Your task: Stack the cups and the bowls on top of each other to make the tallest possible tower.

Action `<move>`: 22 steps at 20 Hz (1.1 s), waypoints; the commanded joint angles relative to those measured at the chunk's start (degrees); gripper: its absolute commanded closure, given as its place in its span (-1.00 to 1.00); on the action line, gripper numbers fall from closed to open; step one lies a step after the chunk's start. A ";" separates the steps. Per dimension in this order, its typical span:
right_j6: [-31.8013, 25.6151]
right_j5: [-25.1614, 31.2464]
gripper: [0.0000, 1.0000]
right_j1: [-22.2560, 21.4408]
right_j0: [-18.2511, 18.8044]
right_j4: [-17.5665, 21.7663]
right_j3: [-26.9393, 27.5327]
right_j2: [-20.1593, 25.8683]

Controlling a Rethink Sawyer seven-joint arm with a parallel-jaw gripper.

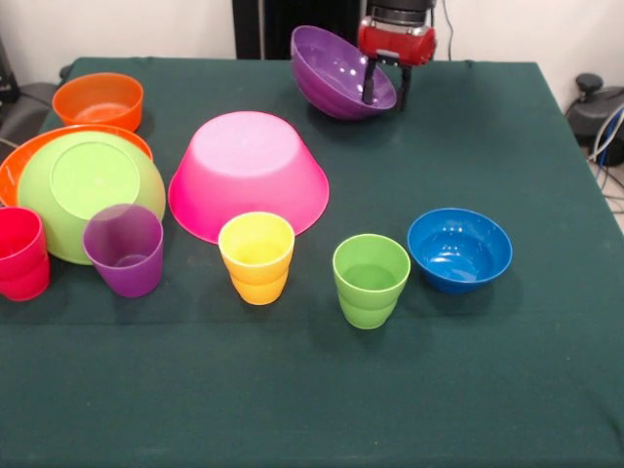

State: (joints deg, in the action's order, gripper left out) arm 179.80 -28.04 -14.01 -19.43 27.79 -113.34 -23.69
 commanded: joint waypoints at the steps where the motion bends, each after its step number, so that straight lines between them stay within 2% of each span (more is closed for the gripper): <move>1: 0.77 3.55 -1.00 1.08 1.24 -1.35 -1.34 5.09; 15: -2.09 10.81 -1.00 -6.93 5.20 3.19 -2.34 7.86; 17: -2.73 10.25 -1.00 -6.56 3.64 2.63 -1.81 6.12; 21: -2.97 9.89 -1.00 -6.45 2.98 2.49 -1.56 5.43; 22: -3.01 9.78 1.00 -6.39 2.86 2.47 -1.50 5.29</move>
State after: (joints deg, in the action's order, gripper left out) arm 179.78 -24.34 -20.99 -16.04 28.72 -116.00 -23.57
